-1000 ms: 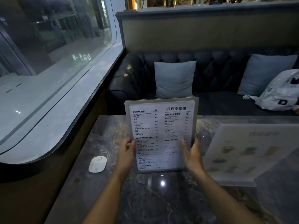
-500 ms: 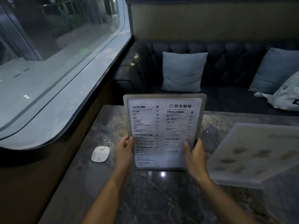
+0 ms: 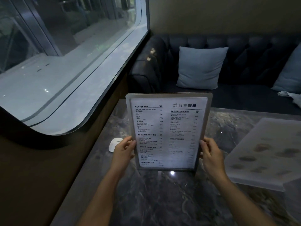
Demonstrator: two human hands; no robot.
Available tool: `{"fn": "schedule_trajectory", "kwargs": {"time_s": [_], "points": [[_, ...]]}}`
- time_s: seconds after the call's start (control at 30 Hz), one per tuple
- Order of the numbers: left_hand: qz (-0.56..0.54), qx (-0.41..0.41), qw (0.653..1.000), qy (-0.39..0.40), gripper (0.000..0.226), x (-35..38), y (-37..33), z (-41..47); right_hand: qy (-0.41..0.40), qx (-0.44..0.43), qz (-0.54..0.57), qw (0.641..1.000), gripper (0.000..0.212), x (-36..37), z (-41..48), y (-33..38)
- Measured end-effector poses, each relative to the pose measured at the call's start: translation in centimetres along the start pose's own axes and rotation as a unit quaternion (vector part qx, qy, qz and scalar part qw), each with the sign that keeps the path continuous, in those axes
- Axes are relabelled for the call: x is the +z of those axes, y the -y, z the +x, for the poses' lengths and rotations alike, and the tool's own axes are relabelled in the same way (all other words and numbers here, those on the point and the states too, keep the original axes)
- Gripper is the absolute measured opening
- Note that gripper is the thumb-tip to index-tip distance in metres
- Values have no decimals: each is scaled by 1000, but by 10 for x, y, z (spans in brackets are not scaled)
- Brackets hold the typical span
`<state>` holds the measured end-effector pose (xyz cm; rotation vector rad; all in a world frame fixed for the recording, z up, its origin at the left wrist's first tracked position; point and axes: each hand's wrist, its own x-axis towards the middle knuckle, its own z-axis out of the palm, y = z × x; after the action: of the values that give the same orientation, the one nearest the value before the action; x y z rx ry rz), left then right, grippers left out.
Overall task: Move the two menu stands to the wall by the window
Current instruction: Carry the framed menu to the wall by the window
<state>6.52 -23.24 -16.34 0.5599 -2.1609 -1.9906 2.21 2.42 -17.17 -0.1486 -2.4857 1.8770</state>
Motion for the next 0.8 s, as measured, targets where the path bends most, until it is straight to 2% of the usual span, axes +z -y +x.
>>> {"fn": "schedule_trajectory", "kwargs": {"time_s": [0.23, 0.47, 0.8], "points": [[37, 50, 998, 14, 15, -3, 5, 3, 6, 4, 2, 1000, 20, -2, 2, -1], [23, 63, 998, 18, 30, -7, 5, -8, 29, 12, 23, 999, 21, -2, 3, -1], [-6, 19, 995, -93, 33, -65, 8, -61, 124, -26, 44, 991, 14, 39, -15, 23]]}}
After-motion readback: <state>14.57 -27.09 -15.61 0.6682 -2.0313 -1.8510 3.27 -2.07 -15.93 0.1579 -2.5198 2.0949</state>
